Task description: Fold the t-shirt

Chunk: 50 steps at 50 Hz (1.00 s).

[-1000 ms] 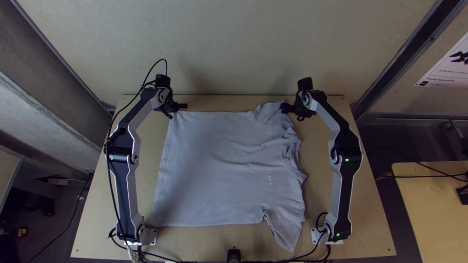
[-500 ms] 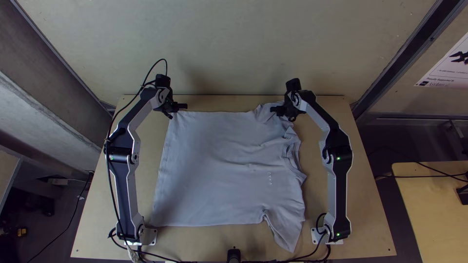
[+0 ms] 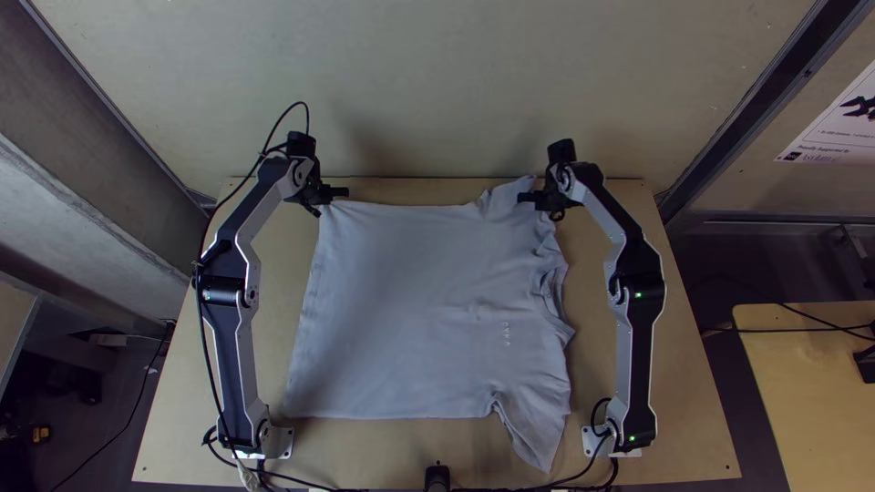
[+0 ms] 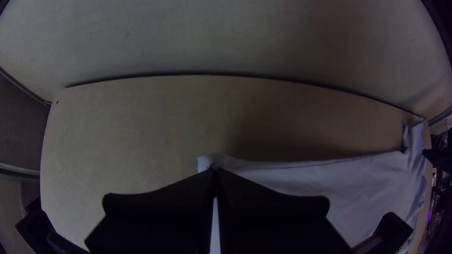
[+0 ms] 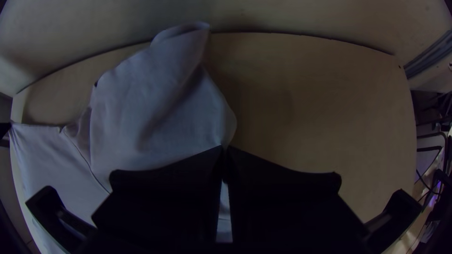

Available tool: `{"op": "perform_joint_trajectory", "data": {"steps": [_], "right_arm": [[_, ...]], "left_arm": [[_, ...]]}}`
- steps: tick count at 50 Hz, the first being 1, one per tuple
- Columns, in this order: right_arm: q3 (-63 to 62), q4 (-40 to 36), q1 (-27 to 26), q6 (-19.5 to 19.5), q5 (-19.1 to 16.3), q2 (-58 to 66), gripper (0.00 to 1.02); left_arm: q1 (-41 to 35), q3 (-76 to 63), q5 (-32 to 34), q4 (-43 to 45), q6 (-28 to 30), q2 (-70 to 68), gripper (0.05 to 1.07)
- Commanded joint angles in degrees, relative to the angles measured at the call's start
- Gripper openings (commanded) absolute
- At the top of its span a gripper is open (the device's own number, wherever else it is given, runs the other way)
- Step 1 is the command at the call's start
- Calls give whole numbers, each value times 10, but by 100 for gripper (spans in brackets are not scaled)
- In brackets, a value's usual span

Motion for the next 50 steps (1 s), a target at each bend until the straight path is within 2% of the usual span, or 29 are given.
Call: {"op": "perform_joint_trajectory", "data": {"steps": [1, 14, 25, 35, 50], "right_arm": [[25, -2, -22, 3, 13, -28, 2], [109, 0, -38, -3, 14, 16, 2], [151, 46, -32, -12, 13, 50, 2], [155, 68, -13, -27, 14, 64, 2], [118, 33, -19, -26, 13, 17, 2]], "left_arm": [[4, 27, -1, -9, -12, -24, 8], [12, 76, -1, 3, -24, 15, 8], [36, 90, -2, 28, -21, 27, 8], [58, 90, -2, 30, -16, 31, 8], [44, 88, 2, 22, -15, 28, 8]]}}
